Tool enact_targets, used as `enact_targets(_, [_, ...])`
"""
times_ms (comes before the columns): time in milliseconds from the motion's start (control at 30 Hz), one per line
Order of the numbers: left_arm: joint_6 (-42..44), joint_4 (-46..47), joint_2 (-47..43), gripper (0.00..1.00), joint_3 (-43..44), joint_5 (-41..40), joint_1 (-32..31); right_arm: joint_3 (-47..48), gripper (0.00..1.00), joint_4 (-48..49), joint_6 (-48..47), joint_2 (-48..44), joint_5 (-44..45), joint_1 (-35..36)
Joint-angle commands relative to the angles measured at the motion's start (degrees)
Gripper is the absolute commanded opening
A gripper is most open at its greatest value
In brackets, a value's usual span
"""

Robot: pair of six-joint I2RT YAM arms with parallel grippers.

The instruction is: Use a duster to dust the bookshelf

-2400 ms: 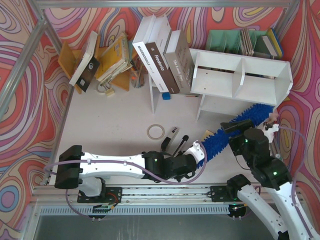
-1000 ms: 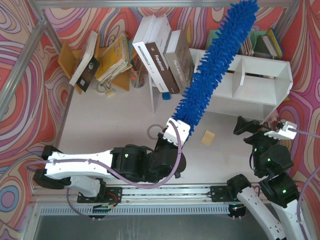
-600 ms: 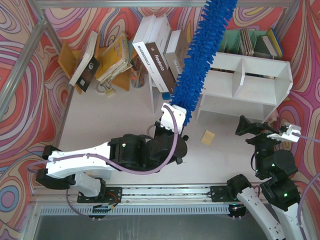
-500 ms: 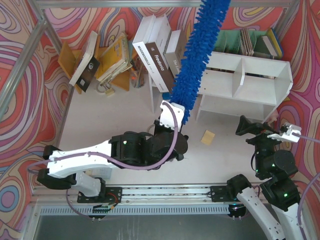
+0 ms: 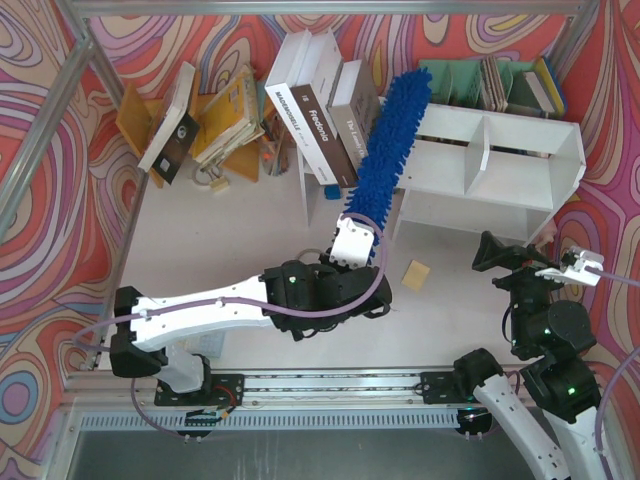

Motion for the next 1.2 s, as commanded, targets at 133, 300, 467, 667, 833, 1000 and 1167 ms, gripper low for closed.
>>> enact_targets(133, [-3.7, -0.6, 1.3, 0.00, -1.2, 0.9, 0.7, -0.2, 0.99, 1.3, -0.5, 0.4, 1.9, 0.0])
enact_targets(300, [-2.6, -0.6, -1.8, 0.00, -0.5, -3.4, 0.9, -0.3, 0.99, 1.2, -0.4, 0.7, 2.0, 0.0])
enact_targets(467, [0.3, 4.3, -6.6, 0.00, -1.5, -6.3, 0.8, -0.3, 0.99, 1.2, -0.4, 0.7, 2.1, 0.0])
enact_targets(667, [1.7, 8.1, -7.8, 0.00, -1.3, -6.2, 1.1, -0.3, 0.99, 1.2, -0.4, 0.7, 2.5, 0.0])
enact_targets(833, [0.0, 7.2, -5.8, 0.00, -1.9, -4.2, 1.5, -0.2, 0.99, 1.2, -0.3, 0.6, 2.6, 0.0])
enact_targets(1000, [-3.6, 7.4, -5.1, 0.00, -6.0, -1.3, 2.1, -0.2, 0.99, 1.2, -0.3, 0.8, 2.6, 0.0])
enact_targets(1167, [-5.7, 7.2, -3.5, 0.00, -8.1, 1.0, 2.6, -0.4, 0.99, 1.2, -0.3, 0.8, 2.5, 0.0])
